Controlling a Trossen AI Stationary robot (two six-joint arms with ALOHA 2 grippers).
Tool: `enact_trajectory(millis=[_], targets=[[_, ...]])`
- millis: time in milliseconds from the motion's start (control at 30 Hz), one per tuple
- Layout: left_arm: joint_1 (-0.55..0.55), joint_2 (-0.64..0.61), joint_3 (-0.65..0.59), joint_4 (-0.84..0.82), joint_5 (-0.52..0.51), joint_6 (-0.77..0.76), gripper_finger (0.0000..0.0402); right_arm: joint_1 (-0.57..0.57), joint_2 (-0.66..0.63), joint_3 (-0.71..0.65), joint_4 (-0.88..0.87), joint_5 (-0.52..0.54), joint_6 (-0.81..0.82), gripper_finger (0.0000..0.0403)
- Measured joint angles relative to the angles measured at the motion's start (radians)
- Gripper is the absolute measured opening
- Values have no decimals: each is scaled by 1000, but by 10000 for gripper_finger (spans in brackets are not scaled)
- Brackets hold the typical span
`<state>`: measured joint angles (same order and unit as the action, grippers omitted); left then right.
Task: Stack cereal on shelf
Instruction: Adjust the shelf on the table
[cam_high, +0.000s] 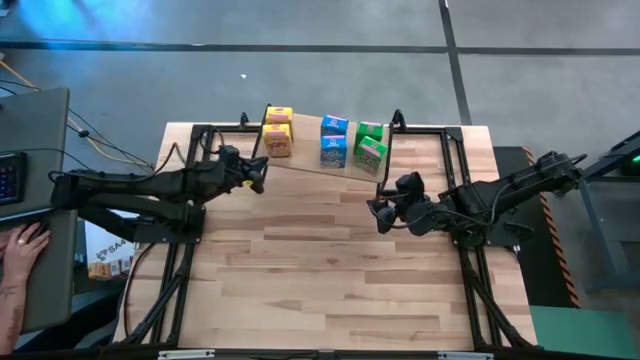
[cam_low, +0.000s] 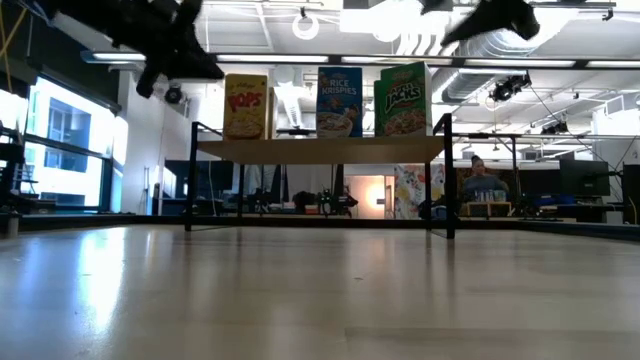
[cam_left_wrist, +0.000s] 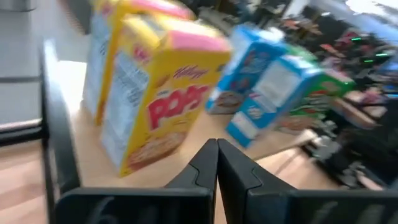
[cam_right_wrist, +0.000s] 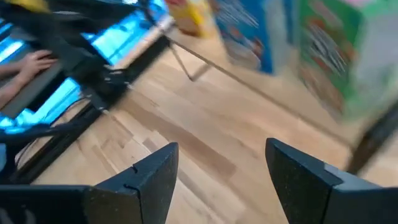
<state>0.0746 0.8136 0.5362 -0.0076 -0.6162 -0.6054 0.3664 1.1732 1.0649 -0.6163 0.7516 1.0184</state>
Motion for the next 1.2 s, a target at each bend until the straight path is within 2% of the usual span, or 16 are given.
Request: enact_trajectory(millis=[200,300,367,500,700,800,933,1200], targets=[[-71,-101,0,13,12,88,0,0,16,-1,-325,-99,379,229],[-86,-128,0,14,11,117,0,0,33,-4,-428,-155,452,192],[-90,-136,0,15,10,120,0,0,31,-42,-402,-168,469,145],[-102,-143,0,28,10,128,0,-16,17,-220,-155,-212,498,25],[-118,-143,0,117,77,190,0,-86,19,-550,565,-206,502,8],[-118,-143,0,145,119,198,0,-117,19,-651,771,-131,500,5],[-118,-142,0,149,170,198,0,-164,16,-691,833,-86,517,1],[-114,-142,0,149,242,199,0,-250,16,-691,848,-88,466,0]])
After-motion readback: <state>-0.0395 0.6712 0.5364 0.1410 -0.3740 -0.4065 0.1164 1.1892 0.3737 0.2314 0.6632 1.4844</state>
